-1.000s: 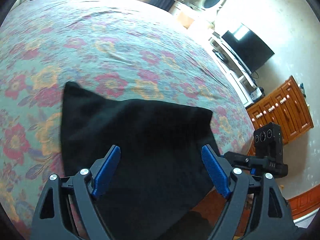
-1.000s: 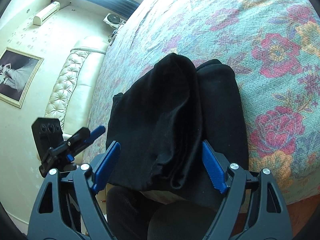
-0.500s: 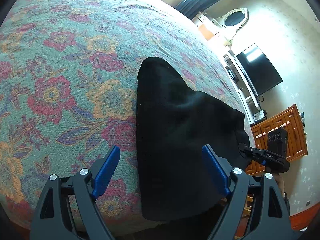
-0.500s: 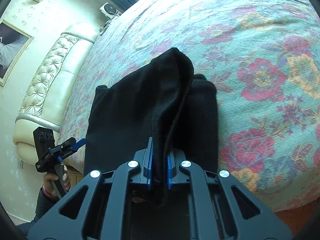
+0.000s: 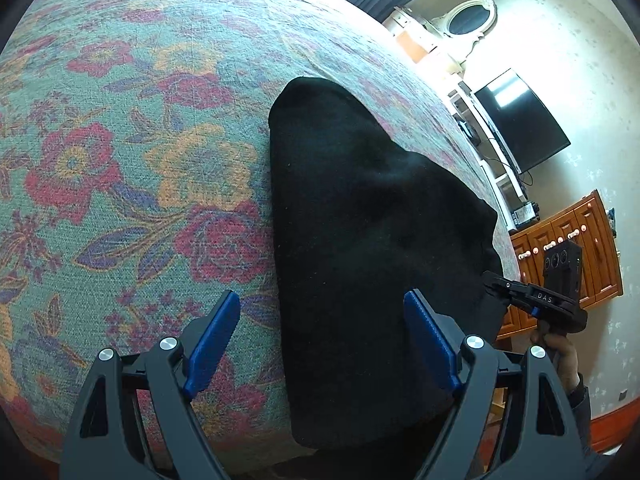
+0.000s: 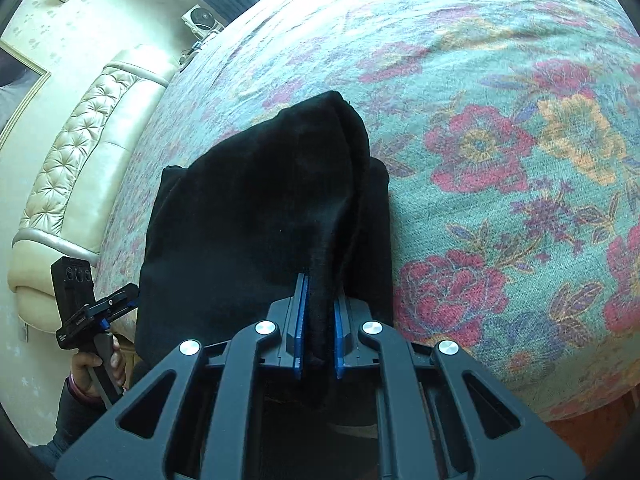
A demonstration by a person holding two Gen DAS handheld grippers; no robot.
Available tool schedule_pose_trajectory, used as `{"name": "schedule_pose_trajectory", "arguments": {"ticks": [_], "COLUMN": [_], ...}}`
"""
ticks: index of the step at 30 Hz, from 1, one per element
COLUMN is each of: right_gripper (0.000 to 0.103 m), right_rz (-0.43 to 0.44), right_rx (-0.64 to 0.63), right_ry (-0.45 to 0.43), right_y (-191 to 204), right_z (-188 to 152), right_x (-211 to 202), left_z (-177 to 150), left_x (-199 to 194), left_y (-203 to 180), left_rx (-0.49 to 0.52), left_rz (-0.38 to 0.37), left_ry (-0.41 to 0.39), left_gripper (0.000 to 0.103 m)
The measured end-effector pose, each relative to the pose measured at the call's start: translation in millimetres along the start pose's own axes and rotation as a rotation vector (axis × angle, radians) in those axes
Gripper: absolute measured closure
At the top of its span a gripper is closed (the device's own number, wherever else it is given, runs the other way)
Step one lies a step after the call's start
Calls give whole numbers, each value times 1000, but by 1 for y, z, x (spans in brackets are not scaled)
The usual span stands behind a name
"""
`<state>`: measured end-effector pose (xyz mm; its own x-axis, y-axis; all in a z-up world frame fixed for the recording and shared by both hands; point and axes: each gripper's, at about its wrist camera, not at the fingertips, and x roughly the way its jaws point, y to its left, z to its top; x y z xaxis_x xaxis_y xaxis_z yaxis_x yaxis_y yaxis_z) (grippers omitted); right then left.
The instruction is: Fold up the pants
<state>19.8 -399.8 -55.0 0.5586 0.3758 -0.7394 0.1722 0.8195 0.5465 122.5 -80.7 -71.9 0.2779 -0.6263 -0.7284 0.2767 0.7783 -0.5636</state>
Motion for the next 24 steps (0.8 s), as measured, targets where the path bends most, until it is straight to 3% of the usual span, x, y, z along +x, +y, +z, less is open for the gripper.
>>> {"name": "schedule_pose_trajectory", "arguments": {"ticks": [12, 16, 18, 19, 21, 24], "right_gripper": [93, 86, 72, 49, 23, 23], "right_rz": [52, 78, 95, 90, 58, 122], "right_rx": [45, 68, 88, 100, 116, 160], "right_ry": [7, 3, 0, -3, -7, -2], "right_y": [-16, -19, -24, -28, -36, -52], "right_z": [2, 1, 2, 2, -1, -7], "right_x": [-5, -7, -13, -17, -23, -26], "left_z": [0, -2, -2, -2, -2, -1], "left_x": [-6, -4, -3, -3, -2, -3], "left_y": [1, 1, 1, 1, 1, 3], "left_rx": [11, 29, 34, 35, 35, 28], "left_rz": [6, 25, 30, 30, 30, 15], "left_ry": [-18, -19, -21, -19, -15, -2], "left_gripper": [20, 17, 17, 17, 17, 17]}}
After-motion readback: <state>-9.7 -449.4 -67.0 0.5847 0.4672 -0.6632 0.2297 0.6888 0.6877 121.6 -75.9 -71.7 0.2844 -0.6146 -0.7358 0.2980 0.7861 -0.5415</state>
